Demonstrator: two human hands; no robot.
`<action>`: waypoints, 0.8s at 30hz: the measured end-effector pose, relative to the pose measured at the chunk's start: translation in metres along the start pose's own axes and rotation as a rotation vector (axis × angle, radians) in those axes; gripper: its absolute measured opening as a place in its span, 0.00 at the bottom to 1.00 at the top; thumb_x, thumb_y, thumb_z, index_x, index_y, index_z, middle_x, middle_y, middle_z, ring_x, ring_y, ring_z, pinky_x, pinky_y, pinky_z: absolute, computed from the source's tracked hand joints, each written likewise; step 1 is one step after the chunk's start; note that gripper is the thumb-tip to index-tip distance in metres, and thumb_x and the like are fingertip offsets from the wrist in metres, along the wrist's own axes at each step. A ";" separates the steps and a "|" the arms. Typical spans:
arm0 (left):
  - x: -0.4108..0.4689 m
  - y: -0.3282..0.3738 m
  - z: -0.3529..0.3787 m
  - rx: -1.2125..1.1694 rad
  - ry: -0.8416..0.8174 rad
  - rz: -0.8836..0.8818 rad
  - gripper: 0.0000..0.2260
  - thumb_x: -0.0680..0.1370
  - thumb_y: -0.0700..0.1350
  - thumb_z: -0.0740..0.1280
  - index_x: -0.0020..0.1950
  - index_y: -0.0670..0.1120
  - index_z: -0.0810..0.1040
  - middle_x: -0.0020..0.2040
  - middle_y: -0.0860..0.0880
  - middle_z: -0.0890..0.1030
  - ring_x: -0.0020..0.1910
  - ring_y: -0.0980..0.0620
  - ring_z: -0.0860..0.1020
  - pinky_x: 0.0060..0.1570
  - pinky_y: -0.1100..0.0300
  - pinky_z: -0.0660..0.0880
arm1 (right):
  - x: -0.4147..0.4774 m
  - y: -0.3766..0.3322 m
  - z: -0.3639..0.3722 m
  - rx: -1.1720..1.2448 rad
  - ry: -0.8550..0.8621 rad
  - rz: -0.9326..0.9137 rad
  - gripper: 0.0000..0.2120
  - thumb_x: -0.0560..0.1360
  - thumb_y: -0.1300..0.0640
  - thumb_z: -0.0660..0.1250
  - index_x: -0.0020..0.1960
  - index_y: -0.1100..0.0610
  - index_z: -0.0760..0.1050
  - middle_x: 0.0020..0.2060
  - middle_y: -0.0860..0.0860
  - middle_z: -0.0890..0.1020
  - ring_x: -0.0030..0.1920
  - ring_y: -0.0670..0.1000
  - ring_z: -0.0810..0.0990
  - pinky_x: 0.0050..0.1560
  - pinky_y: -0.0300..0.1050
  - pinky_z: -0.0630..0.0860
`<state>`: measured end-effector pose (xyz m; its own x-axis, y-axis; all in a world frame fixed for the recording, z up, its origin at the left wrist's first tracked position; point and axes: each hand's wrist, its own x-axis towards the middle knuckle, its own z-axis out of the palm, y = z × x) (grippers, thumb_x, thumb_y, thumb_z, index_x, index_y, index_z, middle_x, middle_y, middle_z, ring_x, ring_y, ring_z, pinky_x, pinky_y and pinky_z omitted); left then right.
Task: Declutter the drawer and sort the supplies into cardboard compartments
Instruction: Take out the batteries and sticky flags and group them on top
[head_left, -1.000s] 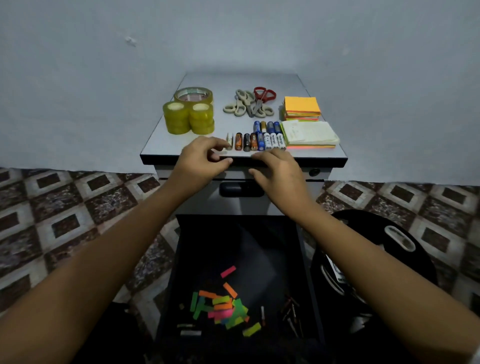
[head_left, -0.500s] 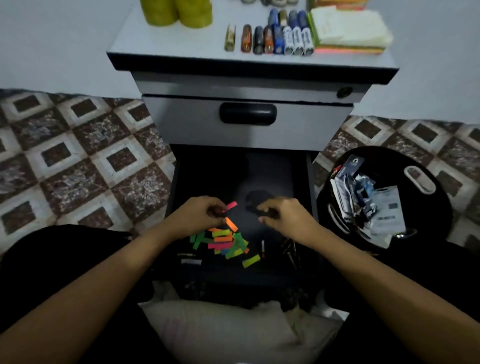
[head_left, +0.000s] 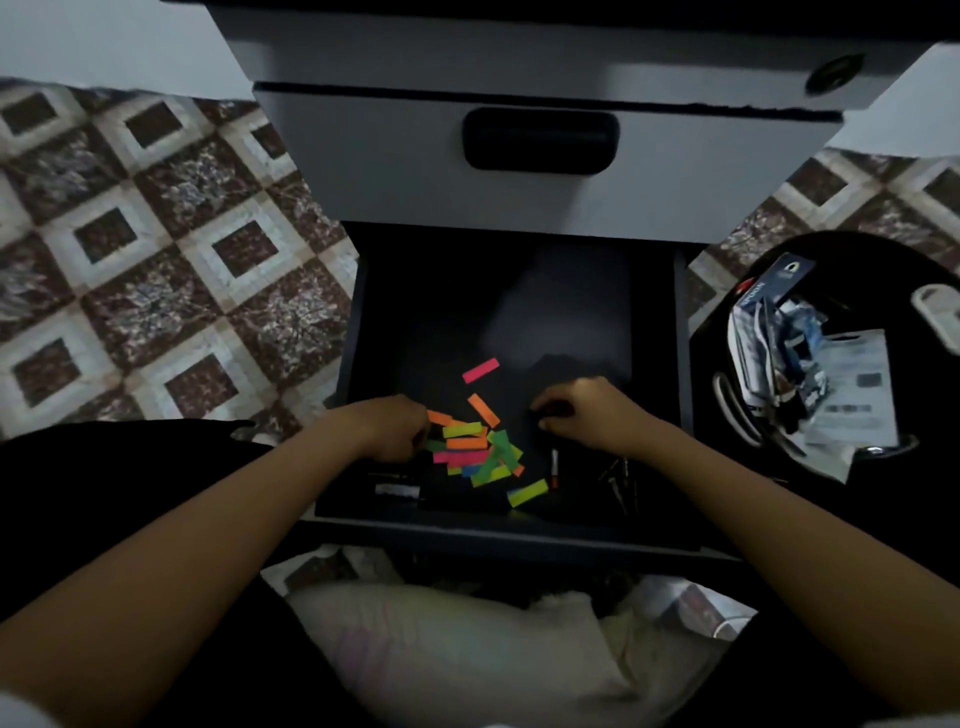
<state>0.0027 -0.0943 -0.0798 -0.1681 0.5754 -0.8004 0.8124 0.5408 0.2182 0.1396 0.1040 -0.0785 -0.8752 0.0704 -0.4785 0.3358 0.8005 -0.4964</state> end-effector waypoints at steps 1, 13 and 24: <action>-0.001 -0.001 0.002 0.045 -0.012 -0.017 0.09 0.77 0.40 0.61 0.52 0.39 0.78 0.48 0.41 0.78 0.48 0.44 0.78 0.49 0.54 0.73 | 0.001 0.001 -0.001 0.019 0.012 0.005 0.14 0.75 0.58 0.67 0.60 0.58 0.78 0.58 0.53 0.80 0.59 0.51 0.78 0.59 0.39 0.69; 0.002 -0.005 0.026 0.290 -0.036 -0.004 0.13 0.78 0.43 0.63 0.62 0.43 0.74 0.60 0.44 0.76 0.59 0.45 0.76 0.56 0.53 0.75 | 0.000 0.012 0.000 0.140 0.037 0.046 0.13 0.75 0.58 0.68 0.59 0.57 0.78 0.55 0.51 0.81 0.55 0.47 0.78 0.53 0.32 0.68; -0.017 -0.016 -0.030 -0.517 0.337 0.093 0.06 0.74 0.45 0.71 0.46 0.46 0.76 0.37 0.55 0.76 0.36 0.60 0.73 0.34 0.72 0.66 | -0.011 -0.046 0.024 0.207 -0.129 -0.050 0.13 0.76 0.58 0.67 0.59 0.57 0.79 0.55 0.51 0.82 0.50 0.44 0.79 0.48 0.27 0.69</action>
<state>-0.0239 -0.0940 -0.0531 -0.3454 0.7506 -0.5633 0.4709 0.6578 0.5878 0.1427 0.0524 -0.0679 -0.8452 -0.0539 -0.5317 0.3689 0.6609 -0.6535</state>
